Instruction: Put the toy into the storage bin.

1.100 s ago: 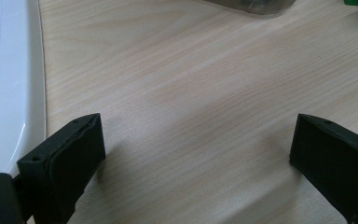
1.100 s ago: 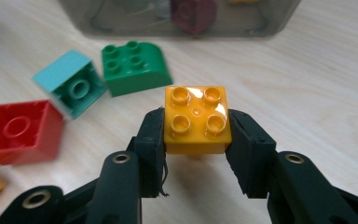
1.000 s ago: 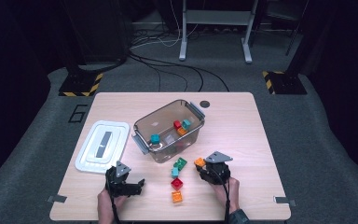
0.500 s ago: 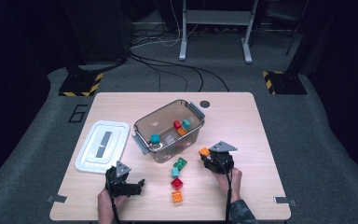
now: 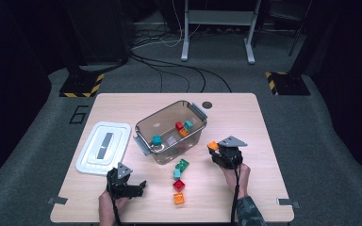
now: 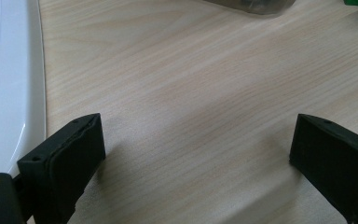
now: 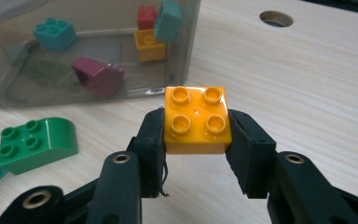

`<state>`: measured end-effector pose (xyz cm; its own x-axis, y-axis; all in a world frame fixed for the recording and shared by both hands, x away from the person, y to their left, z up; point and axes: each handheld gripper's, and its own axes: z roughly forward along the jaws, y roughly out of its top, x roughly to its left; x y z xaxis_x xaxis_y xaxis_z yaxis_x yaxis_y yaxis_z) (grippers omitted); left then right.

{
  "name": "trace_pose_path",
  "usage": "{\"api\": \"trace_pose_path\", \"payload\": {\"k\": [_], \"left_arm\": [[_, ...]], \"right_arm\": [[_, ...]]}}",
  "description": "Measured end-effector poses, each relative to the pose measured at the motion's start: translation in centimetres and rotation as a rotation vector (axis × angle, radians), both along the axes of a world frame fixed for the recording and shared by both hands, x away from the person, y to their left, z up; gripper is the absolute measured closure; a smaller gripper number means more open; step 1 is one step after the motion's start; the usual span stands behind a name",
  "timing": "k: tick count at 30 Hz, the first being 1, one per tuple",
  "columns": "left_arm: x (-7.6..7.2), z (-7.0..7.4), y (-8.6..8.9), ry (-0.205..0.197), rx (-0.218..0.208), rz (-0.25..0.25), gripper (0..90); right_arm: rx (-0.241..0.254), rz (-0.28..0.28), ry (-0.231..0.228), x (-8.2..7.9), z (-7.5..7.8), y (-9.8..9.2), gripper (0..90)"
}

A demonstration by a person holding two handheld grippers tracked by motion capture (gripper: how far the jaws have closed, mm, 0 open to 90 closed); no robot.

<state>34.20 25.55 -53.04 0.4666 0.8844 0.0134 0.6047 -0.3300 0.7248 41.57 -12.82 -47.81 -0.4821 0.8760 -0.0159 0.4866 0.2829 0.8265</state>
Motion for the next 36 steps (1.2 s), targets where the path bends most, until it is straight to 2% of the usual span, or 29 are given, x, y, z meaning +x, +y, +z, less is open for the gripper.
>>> {"api": "trace_pose_path", "payload": {"k": [7,16,36], "left_arm": [[0.0,0.0,0.0,0.002,0.002,-0.002,2.9],[0.0,0.0,0.0,0.0,0.0,0.0,2.8],[0.1,0.0,0.0,0.003,-0.003,-0.001,2.9]], "right_arm": [[-0.022,-0.007,-0.027,0.6,1.2,-0.5,58.5],[-0.015,-0.027,-0.06,1.3,3.3,-0.9,58.5],[-0.047,-0.003,-0.145,2.8,8.3,-0.3,58.5]]}}
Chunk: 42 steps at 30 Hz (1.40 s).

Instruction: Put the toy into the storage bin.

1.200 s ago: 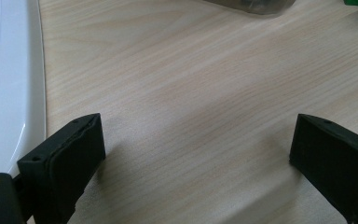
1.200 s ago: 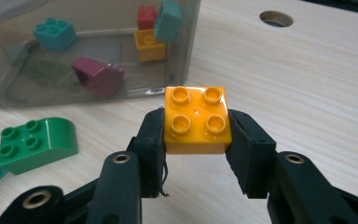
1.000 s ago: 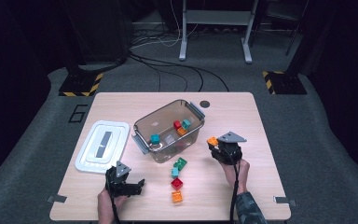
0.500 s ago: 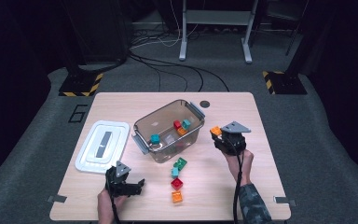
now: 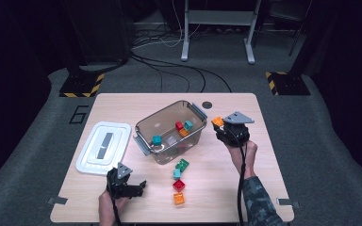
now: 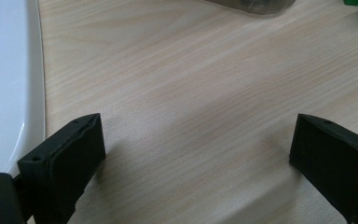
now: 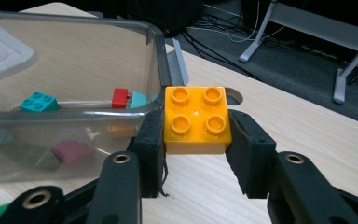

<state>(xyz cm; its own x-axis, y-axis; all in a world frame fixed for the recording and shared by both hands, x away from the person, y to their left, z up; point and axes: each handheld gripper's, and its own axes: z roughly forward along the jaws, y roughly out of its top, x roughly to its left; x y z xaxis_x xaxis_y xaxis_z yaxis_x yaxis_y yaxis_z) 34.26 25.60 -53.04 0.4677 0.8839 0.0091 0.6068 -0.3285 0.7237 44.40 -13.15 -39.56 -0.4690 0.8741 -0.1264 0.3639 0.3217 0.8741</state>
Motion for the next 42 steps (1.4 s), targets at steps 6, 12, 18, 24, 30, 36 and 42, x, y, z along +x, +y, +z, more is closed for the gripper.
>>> {"api": "trace_pose_path", "payload": {"k": [6,12,18,24,30,36,42], "left_arm": [[0.0,0.0,0.0,0.001,-0.001,0.0,2.9],[0.0,0.0,0.0,0.0,0.0,0.0,2.9],[0.0,0.0,0.0,0.0,0.001,0.0,2.9],[0.0,0.0,0.0,0.0,0.004,-0.002,2.9],[0.0,0.0,0.0,0.001,0.007,-0.005,3.0],[0.0,0.0,0.0,0.001,0.005,-0.003,2.9],[-0.1,0.0,0.0,0.0,0.006,-0.003,3.0]], "right_arm": [[-0.002,0.011,-0.017,0.5,1.1,0.6,58.5],[-0.001,0.031,-0.035,0.8,2.2,1.2,58.5],[-0.001,0.053,-0.048,1.5,3.2,2.1,58.5],[-0.002,0.083,-0.057,2.2,3.9,3.3,58.5],[-0.007,0.11,-0.053,3.1,4.0,4.5,58.5],[-0.008,0.134,-0.029,4.0,3.4,5.7,58.5],[-0.014,0.144,0.003,4.9,2.5,6.6,58.4]]}}
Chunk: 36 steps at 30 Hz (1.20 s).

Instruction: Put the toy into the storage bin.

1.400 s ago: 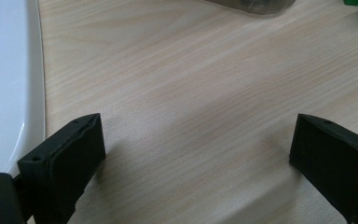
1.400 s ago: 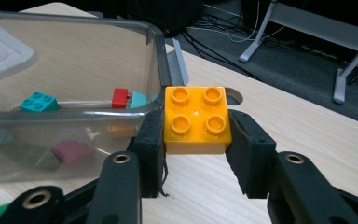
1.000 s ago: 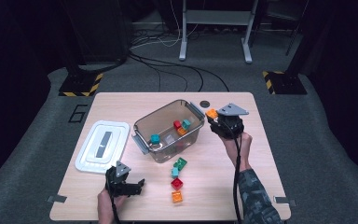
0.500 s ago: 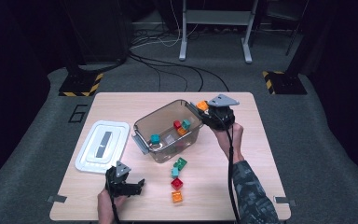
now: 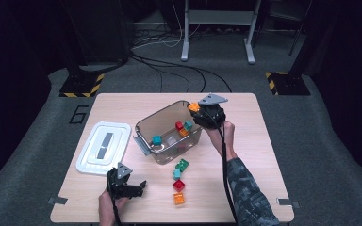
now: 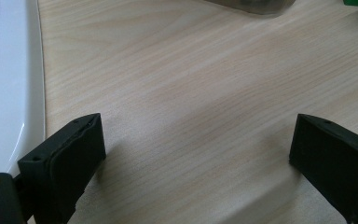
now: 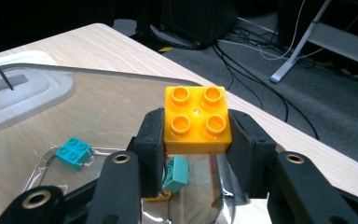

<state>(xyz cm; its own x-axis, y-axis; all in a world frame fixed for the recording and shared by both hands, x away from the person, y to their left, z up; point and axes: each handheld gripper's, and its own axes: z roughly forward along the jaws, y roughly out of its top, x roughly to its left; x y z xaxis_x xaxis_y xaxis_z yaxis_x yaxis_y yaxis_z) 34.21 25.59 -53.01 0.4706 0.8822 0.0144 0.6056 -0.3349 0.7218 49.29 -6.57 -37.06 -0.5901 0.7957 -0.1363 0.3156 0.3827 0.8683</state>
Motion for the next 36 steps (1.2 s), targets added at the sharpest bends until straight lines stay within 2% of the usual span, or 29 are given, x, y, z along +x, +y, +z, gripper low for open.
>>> {"api": "trace_pose_path", "payload": {"k": [9,10,11,13,16,19,30,36], "left_arm": [[0.0,0.0,0.0,0.0,-0.003,0.003,3.0],[0.0,0.0,0.0,-0.001,-0.001,0.001,3.0],[0.0,0.0,0.0,0.0,-0.003,0.003,3.0],[0.0,0.0,0.0,-0.003,-0.003,0.004,3.0],[0.0,0.0,0.0,-0.001,-0.003,0.002,3.1],[0.0,0.0,0.0,-0.003,-0.003,0.003,3.1],[0.0,0.0,0.0,-0.003,-0.003,0.004,3.1],[0.0,0.0,0.0,-0.003,-0.004,0.005,3.1]], "right_arm": [[0.002,0.012,0.042,0.8,-1.1,0.5,57.8],[0.013,0.015,0.061,0.9,-1.2,0.5,53.9],[0.004,0.015,0.072,0.9,-1.3,0.6,41.9],[-0.001,0.011,0.083,0.9,-1.4,0.6,27.2],[0.011,0.015,0.093,0.7,-1.6,0.2,13.9],[0.028,0.017,0.109,0.0,-1.7,-0.3,6.5],[0.057,0.0,0.104,-3.2,-2.4,-2.8,1.6],[0.056,0.003,0.105,-5.0,-3.1,-3.3,0.9]]}}
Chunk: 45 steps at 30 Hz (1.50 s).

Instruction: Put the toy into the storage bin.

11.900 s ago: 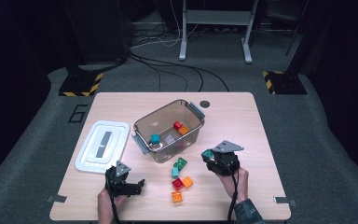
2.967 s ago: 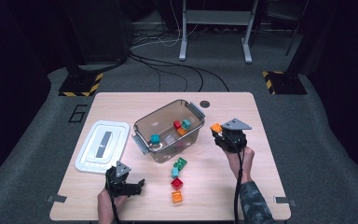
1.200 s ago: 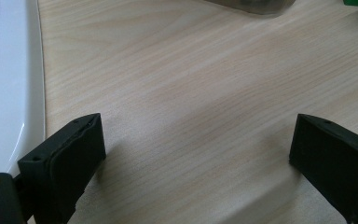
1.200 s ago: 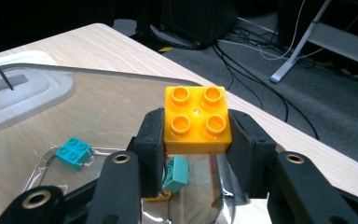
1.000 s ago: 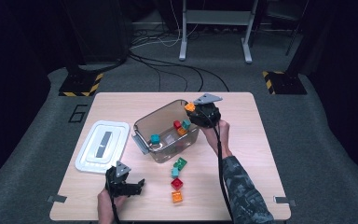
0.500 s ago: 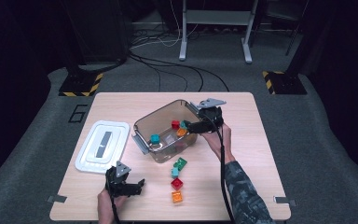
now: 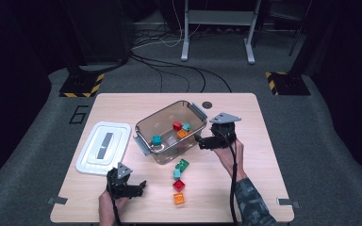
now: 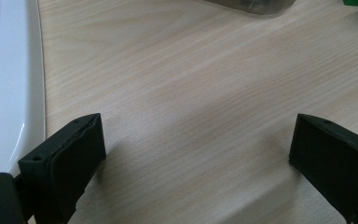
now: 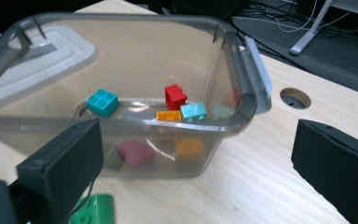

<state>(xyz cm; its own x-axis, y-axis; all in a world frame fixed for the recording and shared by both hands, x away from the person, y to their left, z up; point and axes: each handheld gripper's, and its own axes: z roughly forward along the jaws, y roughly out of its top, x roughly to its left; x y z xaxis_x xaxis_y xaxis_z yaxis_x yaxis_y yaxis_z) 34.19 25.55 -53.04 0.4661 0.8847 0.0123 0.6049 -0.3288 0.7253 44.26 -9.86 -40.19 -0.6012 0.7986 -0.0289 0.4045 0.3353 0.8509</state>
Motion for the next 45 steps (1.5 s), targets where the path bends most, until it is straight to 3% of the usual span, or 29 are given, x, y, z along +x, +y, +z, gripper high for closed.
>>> {"api": "trace_pose_path", "payload": {"k": [7,19,33,45], "left_arm": [[0.0,0.0,0.0,0.0,0.0,0.0,3.1],[0.0,0.0,0.0,0.0,0.001,-0.001,3.1],[0.0,0.0,0.0,0.001,0.002,-0.002,3.1],[0.0,0.0,0.0,-0.001,0.001,0.0,3.1]], "right_arm": [[-0.018,0.018,-0.004,-1.9,-1.3,0.2,0.8],[-0.017,0.036,0.044,-3.9,-4.9,1.0,2.5],[-0.049,0.075,0.118,-4.1,-8.6,3.1,4.9],[-0.086,0.13,0.14,-3.9,-10.1,5.7,15.5]]}}
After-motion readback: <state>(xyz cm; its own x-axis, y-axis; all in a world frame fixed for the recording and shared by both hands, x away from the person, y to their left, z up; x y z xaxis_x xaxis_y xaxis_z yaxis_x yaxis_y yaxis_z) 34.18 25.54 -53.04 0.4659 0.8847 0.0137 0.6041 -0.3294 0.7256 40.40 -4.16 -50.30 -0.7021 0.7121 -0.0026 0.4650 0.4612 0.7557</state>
